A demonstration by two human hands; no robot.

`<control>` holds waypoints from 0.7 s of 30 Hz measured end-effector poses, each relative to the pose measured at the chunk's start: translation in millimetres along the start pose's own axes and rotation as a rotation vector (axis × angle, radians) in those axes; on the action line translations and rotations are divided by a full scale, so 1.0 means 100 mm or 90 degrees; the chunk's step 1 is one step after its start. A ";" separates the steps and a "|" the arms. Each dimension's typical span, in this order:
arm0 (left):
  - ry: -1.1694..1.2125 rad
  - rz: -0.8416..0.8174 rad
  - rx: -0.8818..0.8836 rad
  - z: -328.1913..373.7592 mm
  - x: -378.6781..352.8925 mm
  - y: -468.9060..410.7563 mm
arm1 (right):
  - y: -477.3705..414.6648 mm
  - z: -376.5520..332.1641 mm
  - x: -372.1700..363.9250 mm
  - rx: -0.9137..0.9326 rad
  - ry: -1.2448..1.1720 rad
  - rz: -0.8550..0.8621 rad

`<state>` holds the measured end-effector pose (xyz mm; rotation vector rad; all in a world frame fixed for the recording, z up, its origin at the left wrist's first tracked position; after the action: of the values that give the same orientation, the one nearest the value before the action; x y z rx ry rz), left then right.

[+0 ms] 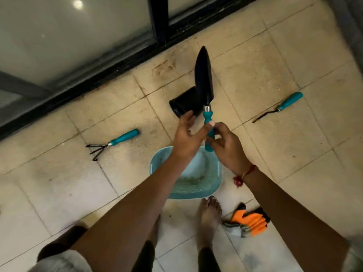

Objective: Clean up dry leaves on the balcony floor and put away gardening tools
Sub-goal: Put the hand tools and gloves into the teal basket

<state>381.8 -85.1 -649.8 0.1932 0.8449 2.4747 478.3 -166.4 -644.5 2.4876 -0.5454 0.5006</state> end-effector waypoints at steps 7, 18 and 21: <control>0.104 0.114 0.029 0.03 0.71 0.25 | 0.33 -0.55 -0.81 0.101 0.114 -0.134; 0.285 0.405 0.180 -0.76 2.42 0.35 | -0.46 -0.59 -1.96 0.165 0.263 -0.153; 0.377 0.395 0.253 -1.04 2.53 0.39 | -0.67 -0.53 -2.34 0.227 0.461 -0.240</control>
<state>117.5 -37.1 -716.6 -0.1889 1.7505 2.9496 299.3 -20.0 -736.9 2.3943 0.3160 1.3399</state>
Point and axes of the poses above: each hand's wrist, its own y-axis away from the middle knuckle, its own x-axis out of the back of the hand, z = x × y, the point moved 5 cm from there along -y, towards the middle knuckle
